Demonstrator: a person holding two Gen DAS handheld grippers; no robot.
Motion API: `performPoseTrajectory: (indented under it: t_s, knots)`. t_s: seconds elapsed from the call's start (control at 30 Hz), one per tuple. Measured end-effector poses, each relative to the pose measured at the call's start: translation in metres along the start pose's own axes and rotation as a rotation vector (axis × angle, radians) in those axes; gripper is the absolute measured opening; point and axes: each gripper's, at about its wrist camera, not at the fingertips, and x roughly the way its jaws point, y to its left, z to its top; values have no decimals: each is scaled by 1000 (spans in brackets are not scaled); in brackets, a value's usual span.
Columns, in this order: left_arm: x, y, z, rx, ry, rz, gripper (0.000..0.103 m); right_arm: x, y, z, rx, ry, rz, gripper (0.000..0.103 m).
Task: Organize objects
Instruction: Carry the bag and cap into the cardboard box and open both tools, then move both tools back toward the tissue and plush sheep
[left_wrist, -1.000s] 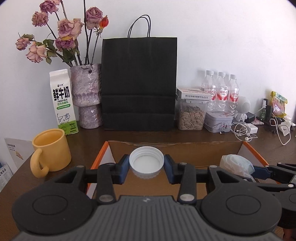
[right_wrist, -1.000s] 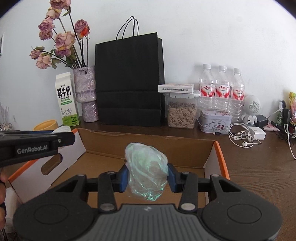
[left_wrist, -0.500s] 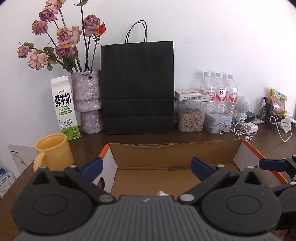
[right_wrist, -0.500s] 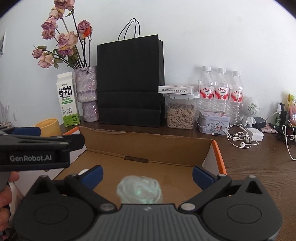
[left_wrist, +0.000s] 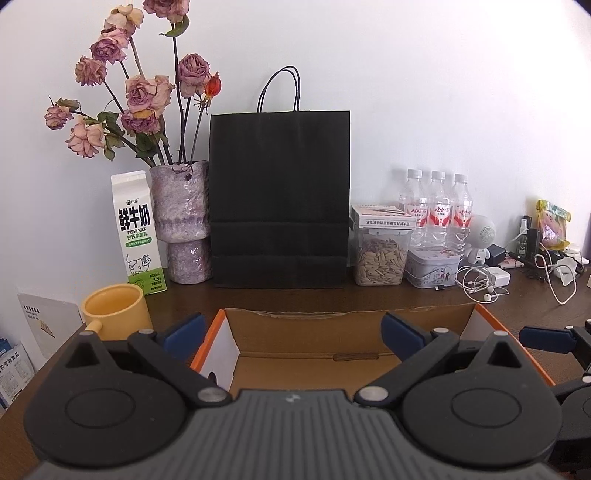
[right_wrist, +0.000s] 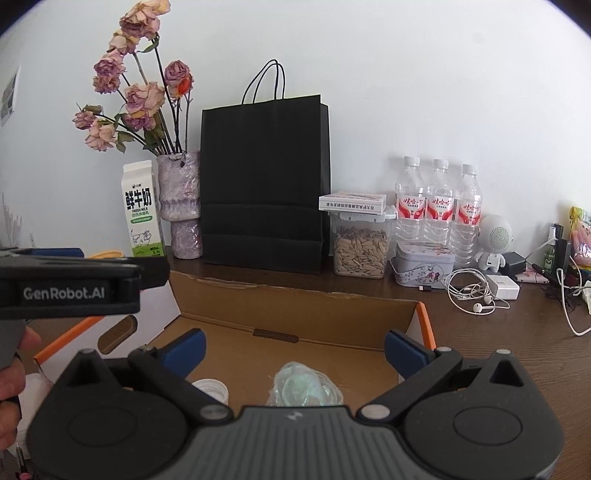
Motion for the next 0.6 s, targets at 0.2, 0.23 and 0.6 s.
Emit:
performPoseTrajectory:
  t_s: [0.2,0.23,0.6]
  knots:
    - [-23,5,2,10,-11,-3,103,-26,2,2,-21,-29,-8,103]
    - [-27,7,2,9,-14,-2,103,-30,2,1,-23,-33,-10,103]
    - [-86,37,-10,-15,-11,13,103,-98,-6,-22,-35,-54,-21,103]
